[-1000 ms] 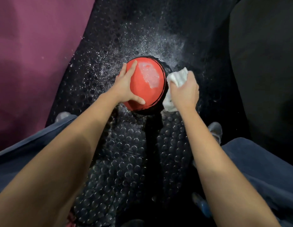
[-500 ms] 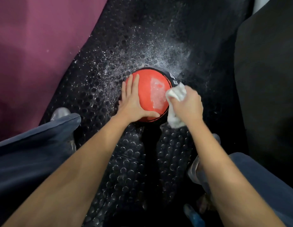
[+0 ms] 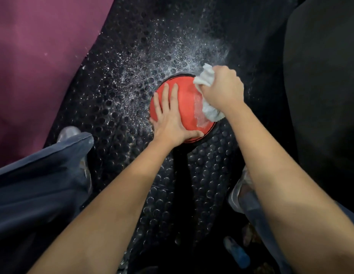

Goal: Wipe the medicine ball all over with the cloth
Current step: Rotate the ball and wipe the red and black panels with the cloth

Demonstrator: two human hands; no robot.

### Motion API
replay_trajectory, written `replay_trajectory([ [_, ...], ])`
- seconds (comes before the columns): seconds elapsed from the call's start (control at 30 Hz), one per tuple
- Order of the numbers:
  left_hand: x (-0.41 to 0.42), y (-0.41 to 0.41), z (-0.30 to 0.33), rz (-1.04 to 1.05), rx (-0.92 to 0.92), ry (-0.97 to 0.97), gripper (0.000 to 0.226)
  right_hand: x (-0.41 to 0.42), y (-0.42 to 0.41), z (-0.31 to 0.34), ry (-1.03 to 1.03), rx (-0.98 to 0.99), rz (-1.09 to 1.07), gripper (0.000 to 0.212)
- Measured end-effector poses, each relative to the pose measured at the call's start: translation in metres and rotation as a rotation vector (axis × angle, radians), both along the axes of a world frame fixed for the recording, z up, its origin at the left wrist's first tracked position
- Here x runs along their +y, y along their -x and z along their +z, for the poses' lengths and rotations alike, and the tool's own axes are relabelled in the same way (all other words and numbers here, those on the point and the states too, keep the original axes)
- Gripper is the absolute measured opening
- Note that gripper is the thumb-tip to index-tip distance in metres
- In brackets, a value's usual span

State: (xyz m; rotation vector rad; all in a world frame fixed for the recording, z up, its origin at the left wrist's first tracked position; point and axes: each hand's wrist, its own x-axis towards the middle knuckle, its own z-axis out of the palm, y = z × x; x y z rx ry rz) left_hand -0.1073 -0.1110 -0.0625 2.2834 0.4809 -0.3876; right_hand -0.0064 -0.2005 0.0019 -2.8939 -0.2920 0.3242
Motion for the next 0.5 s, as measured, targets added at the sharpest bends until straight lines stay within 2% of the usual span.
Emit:
replay_trajectory([
  [0.07, -0.001, -0.001, 0.001, -0.012, 0.021, -0.026, 0.148, 0.011, 0.008, 0.002, -0.007, -0.012, 0.007, 0.025],
  [0.17, 0.001, 0.0, 0.002, -0.053, 0.062, -0.048, 0.143, 0.032, 0.022, -0.002, 0.026, 0.005, 0.149, 0.024],
  [0.33, 0.005, -0.004, 0.005, -0.03, 0.03, -0.022, 0.146, 0.022, 0.003, 0.0, 0.052, -0.019, -0.002, 0.027],
  [0.43, 0.002, -0.008, 0.005, -0.068, 0.082, -0.037, 0.137, 0.035, 0.018, 0.001, 0.04, -0.006, 0.105, 0.026],
  [0.5, 0.003, -0.009, 0.003, -0.042, 0.055, -0.008, 0.138, 0.03, 0.016, 0.002, 0.024, 0.005, 0.075, 0.028],
])
